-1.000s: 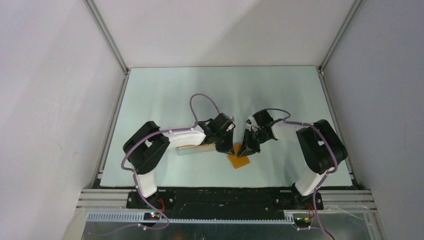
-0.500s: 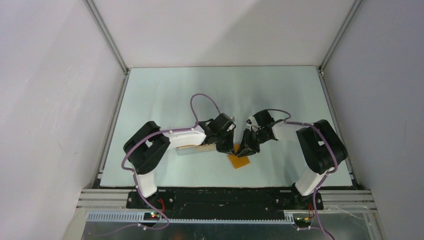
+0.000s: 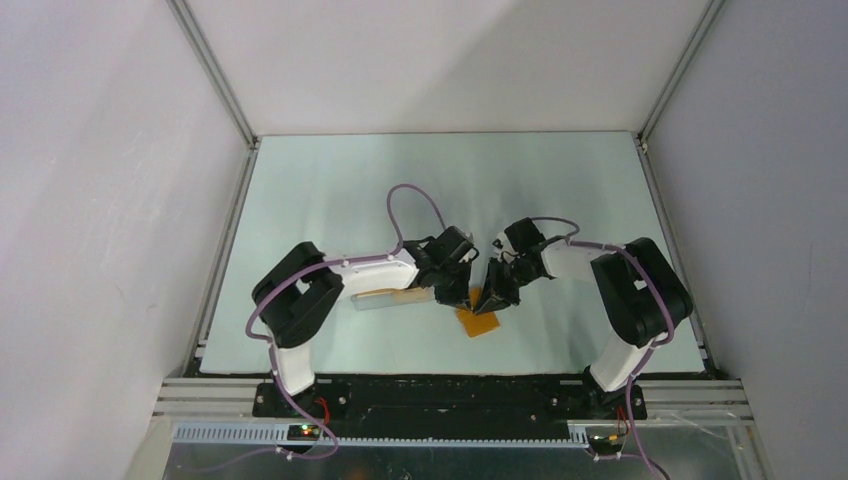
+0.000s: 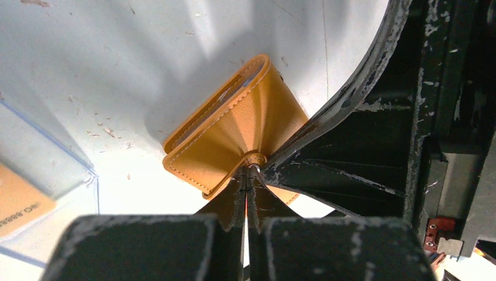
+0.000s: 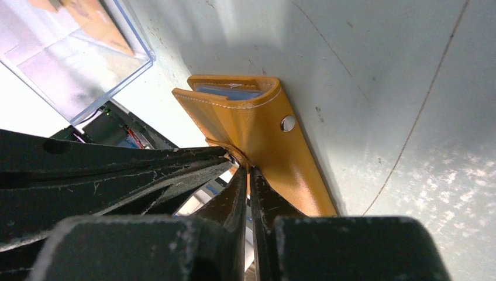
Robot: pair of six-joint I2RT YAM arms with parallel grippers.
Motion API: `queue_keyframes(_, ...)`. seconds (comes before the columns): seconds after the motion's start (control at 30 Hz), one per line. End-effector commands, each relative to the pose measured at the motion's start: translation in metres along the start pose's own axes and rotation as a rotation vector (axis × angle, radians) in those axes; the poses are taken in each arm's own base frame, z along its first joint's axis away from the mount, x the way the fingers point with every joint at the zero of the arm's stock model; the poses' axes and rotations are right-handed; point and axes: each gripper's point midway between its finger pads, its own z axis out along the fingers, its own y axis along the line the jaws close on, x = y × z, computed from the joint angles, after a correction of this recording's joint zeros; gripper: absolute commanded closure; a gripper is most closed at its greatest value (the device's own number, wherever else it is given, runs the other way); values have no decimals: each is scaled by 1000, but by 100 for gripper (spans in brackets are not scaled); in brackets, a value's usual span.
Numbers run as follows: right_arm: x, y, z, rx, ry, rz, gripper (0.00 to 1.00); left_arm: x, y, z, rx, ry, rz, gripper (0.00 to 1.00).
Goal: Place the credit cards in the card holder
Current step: Close the card holder at the center of the board.
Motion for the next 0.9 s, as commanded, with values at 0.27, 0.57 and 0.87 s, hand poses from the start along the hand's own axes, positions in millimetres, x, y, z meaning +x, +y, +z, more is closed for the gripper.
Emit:
queue_keyframes(0.27,-10,-54,33,287,-76,-54,94,37,21,16,-201,115,10,100)
queue_keyframes(0.57,0,-62,51,322,-42,-48,97,60,32,18,-318,162,-14,100)
queue_keyframes(0.87,5,-69,54,342,-26,-25,100,82,43,18,-418,212,-53,100)
